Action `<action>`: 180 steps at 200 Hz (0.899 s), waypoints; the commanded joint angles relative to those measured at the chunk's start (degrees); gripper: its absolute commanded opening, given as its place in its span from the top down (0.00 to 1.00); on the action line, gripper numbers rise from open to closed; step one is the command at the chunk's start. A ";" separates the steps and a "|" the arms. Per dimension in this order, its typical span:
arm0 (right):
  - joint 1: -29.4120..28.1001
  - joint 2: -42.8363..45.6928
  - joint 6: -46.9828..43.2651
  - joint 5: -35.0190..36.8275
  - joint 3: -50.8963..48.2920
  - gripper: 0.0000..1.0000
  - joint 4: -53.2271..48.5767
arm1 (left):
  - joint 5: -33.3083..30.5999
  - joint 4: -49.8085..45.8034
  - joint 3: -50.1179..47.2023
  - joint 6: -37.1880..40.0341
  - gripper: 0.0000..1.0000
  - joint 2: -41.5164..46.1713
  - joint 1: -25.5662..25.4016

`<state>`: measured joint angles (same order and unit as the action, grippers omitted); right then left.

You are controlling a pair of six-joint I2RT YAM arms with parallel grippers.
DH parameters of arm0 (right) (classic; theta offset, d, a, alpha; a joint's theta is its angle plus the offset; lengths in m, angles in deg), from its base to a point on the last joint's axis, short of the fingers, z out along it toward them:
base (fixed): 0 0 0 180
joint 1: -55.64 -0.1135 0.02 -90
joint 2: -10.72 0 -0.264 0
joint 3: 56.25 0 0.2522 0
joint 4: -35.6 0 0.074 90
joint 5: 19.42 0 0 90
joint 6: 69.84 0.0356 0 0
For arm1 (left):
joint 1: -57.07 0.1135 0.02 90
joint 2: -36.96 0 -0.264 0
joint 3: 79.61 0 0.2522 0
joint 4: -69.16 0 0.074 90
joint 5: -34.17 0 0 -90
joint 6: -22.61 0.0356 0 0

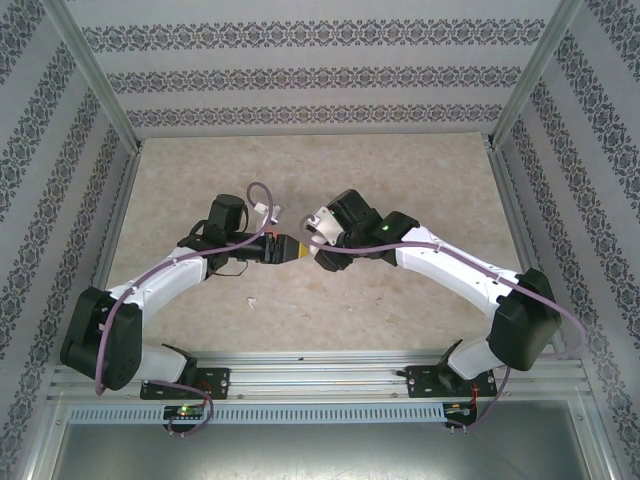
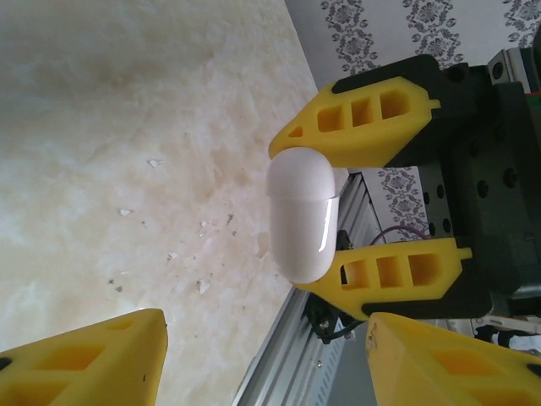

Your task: Insert the wireless bluetooth earbuds into the charging case

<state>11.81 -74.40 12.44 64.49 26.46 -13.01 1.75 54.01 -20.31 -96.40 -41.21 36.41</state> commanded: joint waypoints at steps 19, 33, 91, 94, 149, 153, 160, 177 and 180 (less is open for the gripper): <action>-1.56 0.60 -0.27 -0.94 1.98 0.67 0.05 | 0.52 4.00 2.38 -2.84 0.37 -0.18 -1.56; -1.78 0.66 -0.27 -1.12 2.07 0.67 -0.06 | 0.51 4.35 2.79 -3.06 0.37 -0.63 -2.08; -2.14 1.13 0.20 -1.64 2.50 0.67 0.39 | 0.18 5.61 3.66 -4.11 0.44 -2.47 -3.68; -2.14 1.17 0.26 -1.72 2.55 0.67 0.44 | 0.16 5.71 3.63 -4.15 0.45 -2.51 -3.80; -2.22 2.07 0.68 -2.61 2.16 0.67 1.01 | -0.01 5.87 3.84 -4.12 0.60 -3.51 -4.09; -2.22 2.07 0.69 -2.69 2.16 0.66 0.95 | 0.08 5.87 3.94 -4.12 0.62 -3.57 -4.17; -2.24 2.13 0.64 -2.75 2.13 0.66 1.08 | 0.22 5.87 3.88 -4.11 0.64 -3.76 -4.20; -2.27 2.15 0.87 -2.92 2.07 0.66 1.25 | 0.34 5.87 3.90 -3.95 0.70 -4.07 -4.27; -2.25 2.23 0.85 -2.99 1.99 0.66 1.31 | 0.29 5.95 3.90 -3.93 0.72 -4.09 -4.31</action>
<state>10.37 -74.03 12.50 63.16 27.16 -12.99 1.49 57.81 -17.91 -100.73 -44.40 33.04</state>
